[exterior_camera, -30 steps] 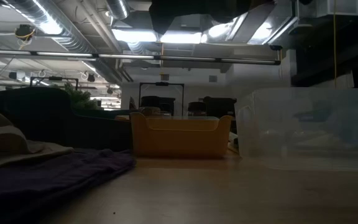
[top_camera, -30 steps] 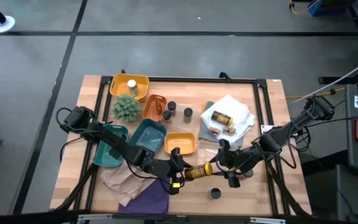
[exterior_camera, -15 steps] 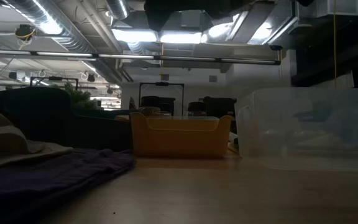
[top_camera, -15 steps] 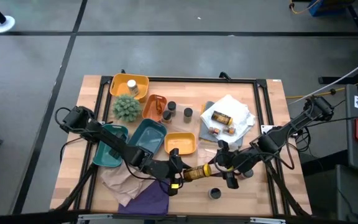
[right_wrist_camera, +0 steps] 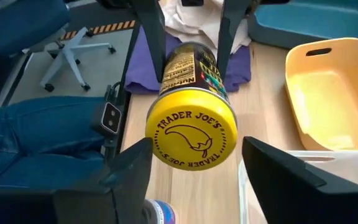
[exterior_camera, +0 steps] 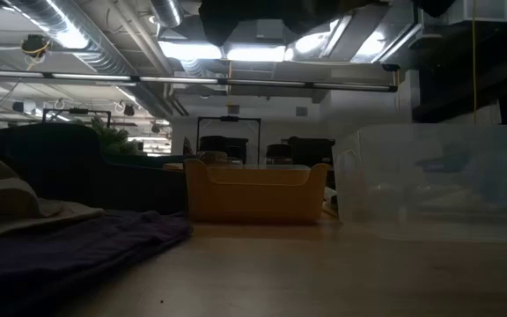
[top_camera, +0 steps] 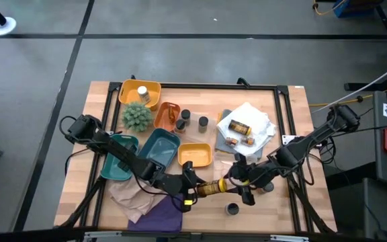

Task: Sort spices by type
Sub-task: Put the bottom yellow seasoning bottle into the bottom transparent bin

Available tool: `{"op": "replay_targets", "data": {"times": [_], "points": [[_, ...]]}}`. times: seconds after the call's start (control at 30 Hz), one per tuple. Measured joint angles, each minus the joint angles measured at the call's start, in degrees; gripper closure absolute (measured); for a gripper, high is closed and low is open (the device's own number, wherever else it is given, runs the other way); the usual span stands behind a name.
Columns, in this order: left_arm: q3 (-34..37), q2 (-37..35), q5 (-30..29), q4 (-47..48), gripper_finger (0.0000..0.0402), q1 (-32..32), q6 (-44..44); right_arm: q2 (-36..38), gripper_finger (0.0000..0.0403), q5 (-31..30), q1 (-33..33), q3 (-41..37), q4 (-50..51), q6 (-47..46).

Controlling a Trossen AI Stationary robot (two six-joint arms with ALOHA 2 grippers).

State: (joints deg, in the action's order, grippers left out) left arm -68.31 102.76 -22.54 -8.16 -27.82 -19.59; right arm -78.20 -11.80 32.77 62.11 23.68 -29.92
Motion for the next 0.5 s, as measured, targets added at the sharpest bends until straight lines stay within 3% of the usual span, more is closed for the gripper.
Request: {"op": "replay_targets", "data": {"times": [0.23, 0.5], "points": [[0.0, -0.2, 0.2, 0.5, 0.0196, -0.1, -0.8, -0.6, 0.0124, 1.5, -0.3, 0.0, 0.2, 0.4], [0.0, -0.3, 0.2, 0.4, 0.0196, -0.2, -0.9, -0.6, 0.0118, 1.9, -0.2, 0.0, 0.3, 0.6]]}}
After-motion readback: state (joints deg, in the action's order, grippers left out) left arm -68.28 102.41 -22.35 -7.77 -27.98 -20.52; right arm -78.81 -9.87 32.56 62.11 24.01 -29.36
